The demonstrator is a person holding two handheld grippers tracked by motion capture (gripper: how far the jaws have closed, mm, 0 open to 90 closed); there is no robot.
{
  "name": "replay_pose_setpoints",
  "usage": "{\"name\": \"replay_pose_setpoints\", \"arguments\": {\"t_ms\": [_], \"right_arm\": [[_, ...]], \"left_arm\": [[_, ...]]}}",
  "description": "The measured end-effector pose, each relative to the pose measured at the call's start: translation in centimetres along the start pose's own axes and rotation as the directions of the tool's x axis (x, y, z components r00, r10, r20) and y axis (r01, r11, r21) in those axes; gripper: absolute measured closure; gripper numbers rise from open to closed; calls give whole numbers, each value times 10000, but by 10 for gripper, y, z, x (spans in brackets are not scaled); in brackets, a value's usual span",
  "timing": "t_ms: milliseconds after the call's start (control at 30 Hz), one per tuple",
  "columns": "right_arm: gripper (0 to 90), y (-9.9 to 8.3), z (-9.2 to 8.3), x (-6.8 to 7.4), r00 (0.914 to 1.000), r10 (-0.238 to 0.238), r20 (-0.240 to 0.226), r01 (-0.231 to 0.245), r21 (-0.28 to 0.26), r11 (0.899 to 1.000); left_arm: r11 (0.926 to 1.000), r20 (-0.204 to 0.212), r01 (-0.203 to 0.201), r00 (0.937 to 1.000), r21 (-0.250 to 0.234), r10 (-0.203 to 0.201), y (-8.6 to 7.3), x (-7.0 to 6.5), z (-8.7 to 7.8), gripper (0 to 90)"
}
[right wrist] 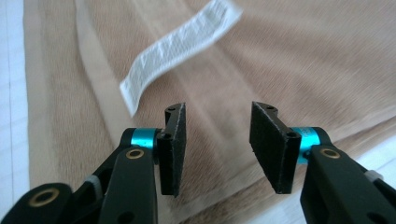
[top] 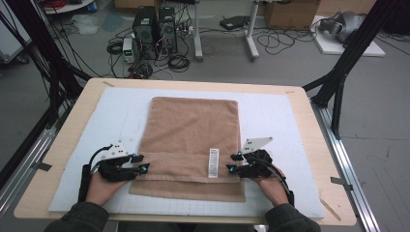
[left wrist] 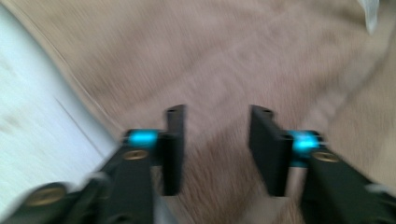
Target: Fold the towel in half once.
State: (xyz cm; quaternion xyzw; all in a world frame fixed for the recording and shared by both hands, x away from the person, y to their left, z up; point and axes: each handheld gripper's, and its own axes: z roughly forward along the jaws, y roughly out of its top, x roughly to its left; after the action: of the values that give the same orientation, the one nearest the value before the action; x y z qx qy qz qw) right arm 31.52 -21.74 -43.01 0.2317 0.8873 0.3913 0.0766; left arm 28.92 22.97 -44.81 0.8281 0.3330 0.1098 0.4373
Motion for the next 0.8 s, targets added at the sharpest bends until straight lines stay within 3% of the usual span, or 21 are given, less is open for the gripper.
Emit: {"name": "replay_pose_setpoints", "arguments": {"t_ms": [100, 167, 233, 467, 600, 800], "right_arm": [[664, -6, 9, 2, 9997, -240, -13, 240, 328, 9992], [758, -7, 9, 4, 9992, -402, -3, 402, 179, 9990], [850, -5, 8, 5, 9987, -504, -48, 505, 230, 9985], [870, 3, 0, 1, 9981, -497, -363, 506, 220, 9985], [870, 8, -10, 0, 9982, -503, -325, 502, -28, 9987], [869, 18, -30, 2, 9979, -651, -71, 647, -455, 9969]], "left_arm": [[9997, -135, -102, 9999, -211, 99, -3, 0, 1, 710], [9995, -199, -280, 9994, -150, 277, -2, -1, 2, 804], [9997, -151, -208, 9997, -100, 207, 0, 0, 2, 847], [9986, -27, 63, 10000, -522, -64, 4, 1, -6, 863], [9982, -11, -18, 10000, -606, 18, 10, -1, -10, 863], [9928, 267, 102, 9996, -1190, -71, 26, -4, -24, 862]]}}
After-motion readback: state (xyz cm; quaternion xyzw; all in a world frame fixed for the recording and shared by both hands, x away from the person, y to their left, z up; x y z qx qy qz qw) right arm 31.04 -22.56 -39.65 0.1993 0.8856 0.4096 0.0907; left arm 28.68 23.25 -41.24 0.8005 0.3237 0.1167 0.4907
